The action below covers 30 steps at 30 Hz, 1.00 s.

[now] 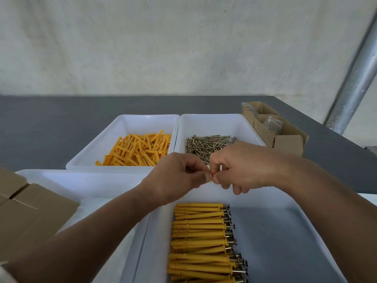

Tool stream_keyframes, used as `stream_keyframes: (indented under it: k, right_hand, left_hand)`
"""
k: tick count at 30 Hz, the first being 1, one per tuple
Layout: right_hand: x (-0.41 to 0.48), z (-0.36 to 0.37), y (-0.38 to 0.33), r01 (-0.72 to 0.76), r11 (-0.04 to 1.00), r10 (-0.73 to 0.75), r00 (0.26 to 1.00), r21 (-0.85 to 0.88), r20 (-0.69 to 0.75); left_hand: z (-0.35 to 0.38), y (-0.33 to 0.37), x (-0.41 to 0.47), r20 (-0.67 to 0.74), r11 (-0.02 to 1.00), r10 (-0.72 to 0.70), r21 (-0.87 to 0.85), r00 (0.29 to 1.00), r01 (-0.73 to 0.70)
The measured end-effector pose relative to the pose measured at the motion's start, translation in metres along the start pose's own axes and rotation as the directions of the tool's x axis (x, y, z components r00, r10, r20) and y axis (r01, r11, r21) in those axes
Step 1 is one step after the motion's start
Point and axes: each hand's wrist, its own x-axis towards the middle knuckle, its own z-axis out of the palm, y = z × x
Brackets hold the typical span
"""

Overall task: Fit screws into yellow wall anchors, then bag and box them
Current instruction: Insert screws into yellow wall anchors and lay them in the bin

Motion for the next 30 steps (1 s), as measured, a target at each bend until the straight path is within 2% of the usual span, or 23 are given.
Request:
stream_keyframes:
  k: [4, 8, 13, 17, 25, 27, 29, 30]
  right_hand:
    - [0.001, 0.007, -0.001, -0.003, 1.0, 0.005, 0.995, -0.019, 0.096]
    - [0.004, 0.015, -0.003, -0.006, 0.999, 0.012, 0.989, -0.04, 0.149]
    - [0.004, 0.021, -0.006, 0.028, 0.971, 0.016, 0.983, -0.238, 0.181]
    - [0.006, 0.027, -0.006, 0.047, 0.944, 0.026, 0.976, -0.327, 0.216]
    - [0.006, 0.023, -0.003, 0.045, 0.947, 0.031, 0.972, -0.318, 0.231]
    - [0.004, 0.013, -0.002, 0.021, 0.977, 0.011, 0.988, -0.212, 0.152]
    - [0.006, 0.004, 0.001, 0.014, 1.0, -0.015, 0.997, -0.023, -0.078]
    - [0.009, 0.0, 0.005, 0.023, 0.999, -0.014, 0.974, 0.037, -0.227]
  left_hand:
    - [-0.01, -0.002, 0.003, -0.176, 0.996, -0.013, -0.094, 0.984, -0.004]
    - [-0.025, -0.013, 0.008, -0.379, 0.996, -0.014, 0.073, 0.925, 0.045]
    - [-0.043, -0.03, 0.012, -0.501, 0.922, -0.03, 0.32, 0.865, 0.217]
    - [-0.05, -0.043, 0.013, -0.504, 0.859, -0.033, 0.427, 0.863, 0.282]
    - [-0.049, -0.058, 0.02, -0.311, 0.696, -0.114, 0.653, 0.944, 0.299]
    - [-0.049, -0.059, 0.02, -0.278, 0.661, -0.15, 0.685, 0.949, 0.305]
    - [-0.049, -0.06, 0.021, -0.253, 0.635, -0.164, 0.713, 0.953, 0.298]
    - [-0.049, -0.06, 0.021, -0.241, 0.628, -0.166, 0.722, 0.956, 0.291]
